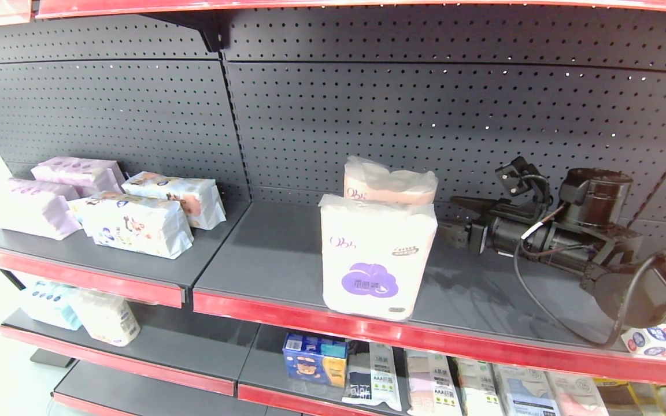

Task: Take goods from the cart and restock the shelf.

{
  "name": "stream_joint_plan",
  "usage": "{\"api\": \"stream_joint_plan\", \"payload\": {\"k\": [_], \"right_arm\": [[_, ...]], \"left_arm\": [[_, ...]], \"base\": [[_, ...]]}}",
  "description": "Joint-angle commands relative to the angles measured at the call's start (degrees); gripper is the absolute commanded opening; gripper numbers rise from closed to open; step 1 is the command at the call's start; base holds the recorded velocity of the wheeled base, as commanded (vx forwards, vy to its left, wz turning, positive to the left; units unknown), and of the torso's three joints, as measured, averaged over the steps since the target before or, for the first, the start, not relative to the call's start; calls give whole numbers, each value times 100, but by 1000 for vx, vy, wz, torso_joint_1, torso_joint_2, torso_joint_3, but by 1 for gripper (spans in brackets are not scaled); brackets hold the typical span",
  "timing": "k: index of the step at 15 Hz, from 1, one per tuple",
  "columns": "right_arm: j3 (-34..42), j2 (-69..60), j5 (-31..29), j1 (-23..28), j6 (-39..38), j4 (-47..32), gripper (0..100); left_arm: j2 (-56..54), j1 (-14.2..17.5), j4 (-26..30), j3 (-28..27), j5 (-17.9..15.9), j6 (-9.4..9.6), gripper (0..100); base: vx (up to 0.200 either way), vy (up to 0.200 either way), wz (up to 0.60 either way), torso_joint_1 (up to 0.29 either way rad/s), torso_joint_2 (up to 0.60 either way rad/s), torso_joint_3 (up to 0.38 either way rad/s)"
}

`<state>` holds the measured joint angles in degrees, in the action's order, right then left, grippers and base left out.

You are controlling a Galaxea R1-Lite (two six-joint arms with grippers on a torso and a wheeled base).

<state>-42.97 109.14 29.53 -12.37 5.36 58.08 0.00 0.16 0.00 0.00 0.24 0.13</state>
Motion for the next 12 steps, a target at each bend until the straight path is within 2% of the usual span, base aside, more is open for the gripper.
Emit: {"api": "stream_joint_plan", "payload": {"k": [1, 12], "right_arm": [[-115, 160, 1, -28, -9, 2, 100], [-563, 520, 18, -125, 17, -16, 100]], "left_arm": [[9, 2, 0, 0, 2, 4, 100], [9, 2, 0, 0, 2, 4, 100]], "base": [[0, 0, 0, 0, 0, 0], [0, 0, 0, 0, 0, 0]]}}
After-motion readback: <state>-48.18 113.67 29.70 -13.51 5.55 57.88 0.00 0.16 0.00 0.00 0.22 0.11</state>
